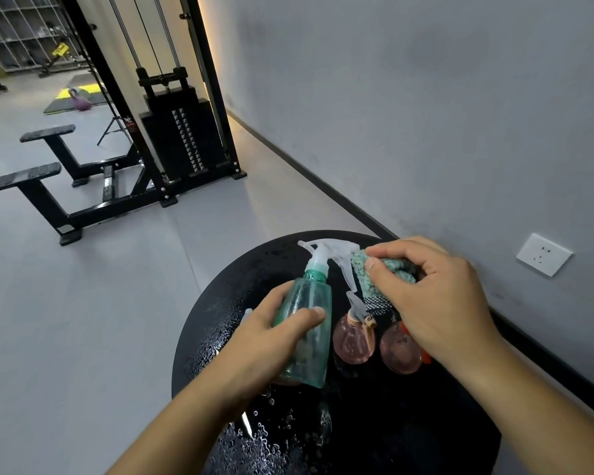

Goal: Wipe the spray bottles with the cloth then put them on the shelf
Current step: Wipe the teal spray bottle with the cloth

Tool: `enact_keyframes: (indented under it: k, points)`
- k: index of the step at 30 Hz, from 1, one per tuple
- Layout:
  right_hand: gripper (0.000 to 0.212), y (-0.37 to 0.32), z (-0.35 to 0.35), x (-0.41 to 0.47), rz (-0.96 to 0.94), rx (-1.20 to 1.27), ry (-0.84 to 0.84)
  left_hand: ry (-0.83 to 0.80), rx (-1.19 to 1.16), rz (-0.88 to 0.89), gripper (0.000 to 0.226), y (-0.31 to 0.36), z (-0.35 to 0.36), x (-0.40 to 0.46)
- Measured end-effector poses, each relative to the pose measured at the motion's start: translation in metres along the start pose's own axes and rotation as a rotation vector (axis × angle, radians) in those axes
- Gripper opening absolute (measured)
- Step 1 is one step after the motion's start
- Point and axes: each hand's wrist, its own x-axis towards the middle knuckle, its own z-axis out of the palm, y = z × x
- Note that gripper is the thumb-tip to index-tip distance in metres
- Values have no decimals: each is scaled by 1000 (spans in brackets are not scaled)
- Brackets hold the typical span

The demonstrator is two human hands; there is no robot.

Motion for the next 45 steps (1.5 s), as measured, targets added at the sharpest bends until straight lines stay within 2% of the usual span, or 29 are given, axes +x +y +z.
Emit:
enact_keyframes:
  k: [6,9,16,22,25,30,36,40,45]
  points:
    - [13,1,4,1,-29,1,9,-120,81,-87,54,-8,-1,1]
    - [14,2,8,1,-88,-34,21,-188,126,-73,55,-9,0,-2]
    - [11,13,12,3,-140,-178,-40,-197,130,-35,53,-9,1,-4]
    - [24,18,6,6,-76,-268,-237,-142,138,-45,48,-11,-2,-4]
    - [21,16,7,6,-34,-209,-218,-131,161,-38,49,-12,-1,-5]
    - [22,8,14,1,-108,-176,-244,-125,181,-23,52,-11,1,-4]
    - [22,14,6,8,-84,-204,-100,-139,233,8,52,-8,-1,-3]
    - [23,12,13,3,-156,-216,-163,-153,264,19,52,-6,-1,-5]
    - [23,21,9,9,-131,-234,-70,-129,339,68,52,-1,-2,-6]
